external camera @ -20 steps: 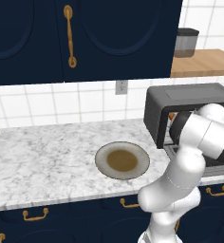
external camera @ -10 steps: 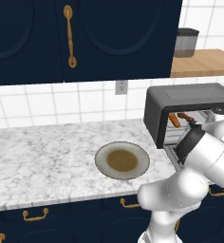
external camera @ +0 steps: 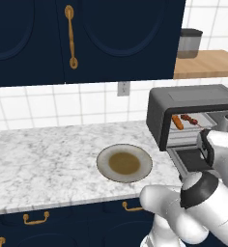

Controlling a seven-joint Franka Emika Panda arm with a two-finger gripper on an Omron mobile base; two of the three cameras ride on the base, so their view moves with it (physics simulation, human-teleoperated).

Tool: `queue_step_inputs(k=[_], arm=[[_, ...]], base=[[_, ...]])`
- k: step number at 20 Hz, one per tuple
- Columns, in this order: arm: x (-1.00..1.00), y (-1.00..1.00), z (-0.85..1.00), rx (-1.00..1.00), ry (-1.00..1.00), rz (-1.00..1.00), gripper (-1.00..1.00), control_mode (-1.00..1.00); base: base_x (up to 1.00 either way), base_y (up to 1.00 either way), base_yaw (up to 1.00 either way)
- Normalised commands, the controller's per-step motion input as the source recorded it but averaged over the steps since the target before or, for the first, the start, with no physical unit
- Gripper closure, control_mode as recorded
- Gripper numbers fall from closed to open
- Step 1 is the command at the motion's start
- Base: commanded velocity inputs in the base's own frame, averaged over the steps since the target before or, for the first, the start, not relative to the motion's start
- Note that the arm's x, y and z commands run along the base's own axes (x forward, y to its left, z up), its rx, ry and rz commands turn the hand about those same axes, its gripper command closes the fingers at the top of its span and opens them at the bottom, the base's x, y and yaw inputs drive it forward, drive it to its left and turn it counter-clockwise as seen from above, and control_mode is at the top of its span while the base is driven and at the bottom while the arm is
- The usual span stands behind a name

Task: Pick up the kebab skewer and baguette bread, and place them inside the toaster oven. Close the toaster oven door and start by setting the timer.

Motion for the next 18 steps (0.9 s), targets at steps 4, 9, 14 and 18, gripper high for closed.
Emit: queue_step_inputs(k=[4, 9, 14, 18], arm=[[-0.59, 0.19, 0.00, 0.04, 0.26, 0.26, -1.00, -1.00], [-0.19, 0.13, -0.30, 0.03, 0.18, 0.21, -1.00, -1.00], [0.00, 0.03, -0.33, 0.09, 0.03, 0.17, -1.00, -1.00], [-0.01, 0.00, -0.24, 0.11, 0.00, 0.12, -1.00, -1.00]], base=[[0.00, 0.00, 0.00], [0.00, 0.00, 0.00], [0.00, 0.00, 0.00], [0.00, 0.00, 0.00]])
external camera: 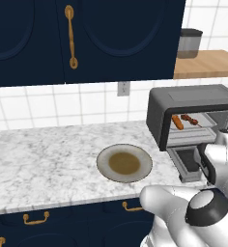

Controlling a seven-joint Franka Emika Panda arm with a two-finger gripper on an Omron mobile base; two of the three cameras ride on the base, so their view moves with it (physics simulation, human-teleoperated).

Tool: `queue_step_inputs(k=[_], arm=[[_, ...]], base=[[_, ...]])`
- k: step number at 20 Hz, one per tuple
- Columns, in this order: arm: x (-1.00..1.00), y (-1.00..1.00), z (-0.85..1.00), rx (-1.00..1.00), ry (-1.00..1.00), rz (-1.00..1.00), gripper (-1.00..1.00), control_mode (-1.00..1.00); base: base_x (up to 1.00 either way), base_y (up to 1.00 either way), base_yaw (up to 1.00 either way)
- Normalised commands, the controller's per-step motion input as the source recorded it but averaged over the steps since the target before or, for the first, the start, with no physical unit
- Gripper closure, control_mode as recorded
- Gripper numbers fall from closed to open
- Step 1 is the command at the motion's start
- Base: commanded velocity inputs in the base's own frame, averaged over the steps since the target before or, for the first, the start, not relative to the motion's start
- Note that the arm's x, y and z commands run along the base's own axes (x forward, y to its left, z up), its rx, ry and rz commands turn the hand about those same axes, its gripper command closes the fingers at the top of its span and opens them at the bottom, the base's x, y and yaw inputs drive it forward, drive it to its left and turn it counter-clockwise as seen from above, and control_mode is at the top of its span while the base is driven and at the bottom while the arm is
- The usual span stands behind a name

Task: Pick up the kebab skewer and baguette bread, and place them inside the toaster oven. Close the toaster oven door and start by setting the timer.

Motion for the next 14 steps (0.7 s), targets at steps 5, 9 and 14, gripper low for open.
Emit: queue_step_inputs(k=[5, 9, 14], arm=[[0.12, 0.00, -0.30, 0.04, 0.00, 0.07, -1.00, -1.00], [0.13, 0.00, -0.29, 0.00, 0.00, 0.03, -1.00, -1.00], [0.26, 0.00, -0.15, 0.00, -0.04, 0.01, -1.00, -1.00]], base=[[0.00, 0.00, 0.00], [0.00, 0.00, 0.00], [0.00, 0.00, 0.00]])
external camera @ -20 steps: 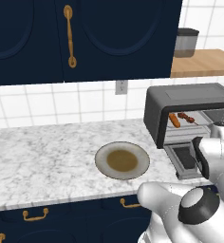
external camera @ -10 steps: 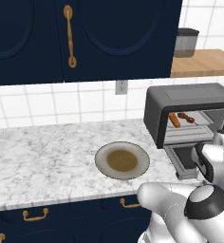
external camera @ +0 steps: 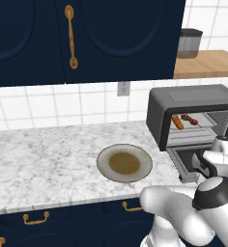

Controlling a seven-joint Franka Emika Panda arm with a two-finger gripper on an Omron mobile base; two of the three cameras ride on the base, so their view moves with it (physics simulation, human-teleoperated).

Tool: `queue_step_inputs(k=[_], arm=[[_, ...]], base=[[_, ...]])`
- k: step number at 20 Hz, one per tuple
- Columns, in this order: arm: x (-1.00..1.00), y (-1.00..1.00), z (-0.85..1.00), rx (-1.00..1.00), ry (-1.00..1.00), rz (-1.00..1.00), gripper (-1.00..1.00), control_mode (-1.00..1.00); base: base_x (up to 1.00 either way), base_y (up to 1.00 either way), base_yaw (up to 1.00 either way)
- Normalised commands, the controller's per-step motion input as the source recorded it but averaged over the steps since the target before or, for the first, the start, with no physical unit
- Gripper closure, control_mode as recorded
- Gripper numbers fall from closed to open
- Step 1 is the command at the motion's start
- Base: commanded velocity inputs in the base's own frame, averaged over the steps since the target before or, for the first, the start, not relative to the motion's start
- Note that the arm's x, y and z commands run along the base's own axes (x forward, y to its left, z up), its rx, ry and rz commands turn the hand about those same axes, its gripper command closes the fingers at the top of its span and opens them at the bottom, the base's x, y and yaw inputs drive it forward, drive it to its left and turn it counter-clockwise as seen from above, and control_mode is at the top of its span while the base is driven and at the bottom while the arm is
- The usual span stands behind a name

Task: Pick up the kebab skewer and baguette bread, and place them inside the toaster oven. Close the toaster oven door and start by setting the timer.

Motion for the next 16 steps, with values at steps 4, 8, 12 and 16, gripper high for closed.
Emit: queue_step_inputs(k=[4, 8, 12, 16], arm=[[0.34, 0.00, -0.03, 0.00, -0.09, 0.00, -1.00, -1.00], [0.37, 0.00, 0.00, 0.00, -0.09, 0.00, -1.00, -1.00], [0.47, 0.00, 0.01, 0.00, -0.15, 0.00, -1.00, -1.00], [0.67, 0.00, 0.16, 0.00, -0.19, -0.02, -1.00, -1.00]], base=[[0.00, 0.00, 0.00], [0.00, 0.00, 0.00], [0.00, 0.00, 0.00], [0.00, 0.00, 0.00]])
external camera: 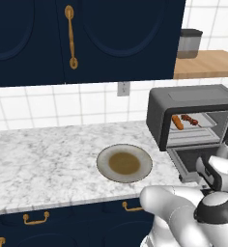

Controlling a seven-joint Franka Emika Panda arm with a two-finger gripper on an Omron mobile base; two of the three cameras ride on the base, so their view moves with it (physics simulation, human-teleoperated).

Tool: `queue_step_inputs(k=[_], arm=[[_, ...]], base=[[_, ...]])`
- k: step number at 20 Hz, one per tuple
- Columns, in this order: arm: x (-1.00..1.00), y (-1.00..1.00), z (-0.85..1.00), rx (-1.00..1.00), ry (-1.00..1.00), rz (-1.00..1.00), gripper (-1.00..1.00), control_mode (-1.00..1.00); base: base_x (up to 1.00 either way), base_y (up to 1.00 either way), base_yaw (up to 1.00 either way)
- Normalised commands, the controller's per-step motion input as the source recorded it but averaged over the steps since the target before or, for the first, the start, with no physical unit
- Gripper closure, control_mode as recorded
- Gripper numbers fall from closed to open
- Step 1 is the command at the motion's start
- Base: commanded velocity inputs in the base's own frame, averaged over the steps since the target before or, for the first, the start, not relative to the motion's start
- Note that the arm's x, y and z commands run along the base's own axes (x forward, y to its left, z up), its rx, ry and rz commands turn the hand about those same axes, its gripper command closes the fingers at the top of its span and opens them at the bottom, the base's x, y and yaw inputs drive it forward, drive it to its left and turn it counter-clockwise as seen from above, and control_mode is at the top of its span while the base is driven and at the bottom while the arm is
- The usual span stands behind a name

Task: Pick up the kebab skewer and baguette bread, and place them inside the toaster oven. Close the toaster oven door and start by setting the timer.

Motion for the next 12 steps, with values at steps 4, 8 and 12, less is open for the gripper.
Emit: queue_step_inputs(k=[4, 8, 12], arm=[[0.74, 0.01, 0.40, 0.01, -0.20, -0.06, -1.00, -1.00], [0.69, 0.15, 0.33, 0.01, -0.26, -0.07, -1.00, -1.00], [0.71, 0.30, 0.21, 0.00, -0.36, -0.07, -1.00, -1.00]], base=[[0.00, 0.00, 0.00], [0.00, 0.00, 0.00], [0.00, 0.00, 0.00]])
